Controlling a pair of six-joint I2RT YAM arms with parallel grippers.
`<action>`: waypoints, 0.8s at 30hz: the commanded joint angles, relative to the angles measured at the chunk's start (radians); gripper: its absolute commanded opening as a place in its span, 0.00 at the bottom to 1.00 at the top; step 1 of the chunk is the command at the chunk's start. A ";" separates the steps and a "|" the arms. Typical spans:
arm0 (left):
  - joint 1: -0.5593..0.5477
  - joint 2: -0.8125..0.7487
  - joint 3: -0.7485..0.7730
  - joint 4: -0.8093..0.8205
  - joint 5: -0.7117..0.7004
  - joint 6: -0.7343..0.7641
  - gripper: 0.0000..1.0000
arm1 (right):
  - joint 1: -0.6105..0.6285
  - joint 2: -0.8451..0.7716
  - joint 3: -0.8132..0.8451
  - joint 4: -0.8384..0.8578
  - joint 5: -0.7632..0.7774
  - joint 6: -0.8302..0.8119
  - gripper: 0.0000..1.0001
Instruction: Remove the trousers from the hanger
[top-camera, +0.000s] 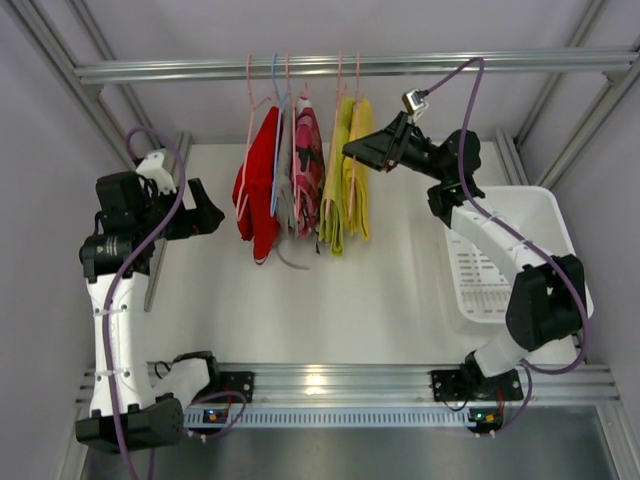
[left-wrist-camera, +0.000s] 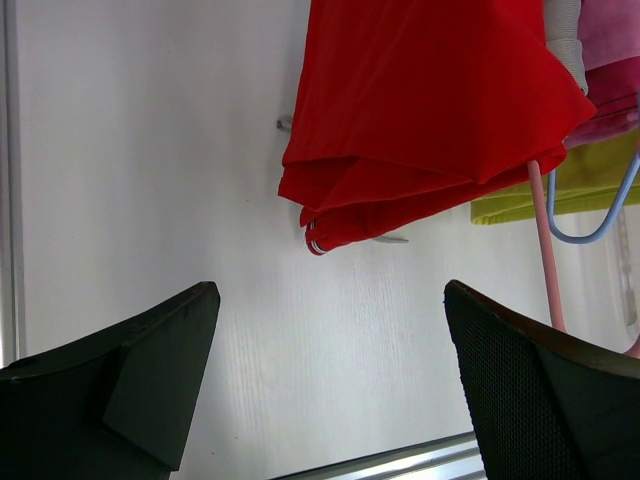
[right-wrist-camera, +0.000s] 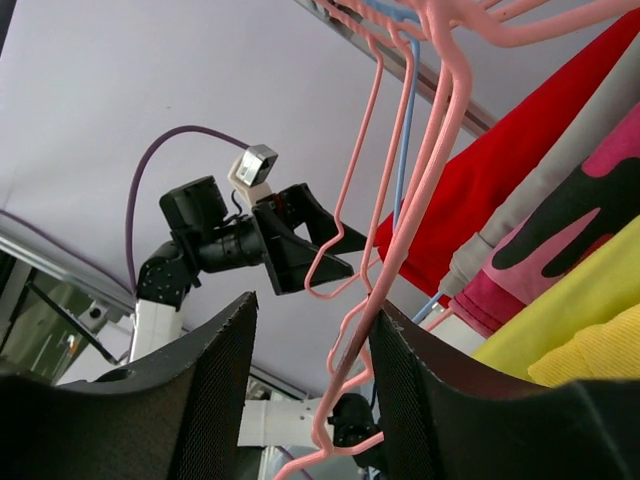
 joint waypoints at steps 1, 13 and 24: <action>0.007 -0.009 -0.013 0.049 0.000 -0.006 0.99 | 0.026 0.013 0.038 0.128 0.008 0.017 0.47; 0.021 -0.012 -0.029 0.054 -0.011 -0.020 0.99 | 0.026 0.039 0.072 0.214 0.006 0.076 0.07; 0.024 -0.017 -0.036 0.055 -0.014 -0.015 0.99 | 0.009 -0.010 0.095 0.262 -0.007 0.098 0.00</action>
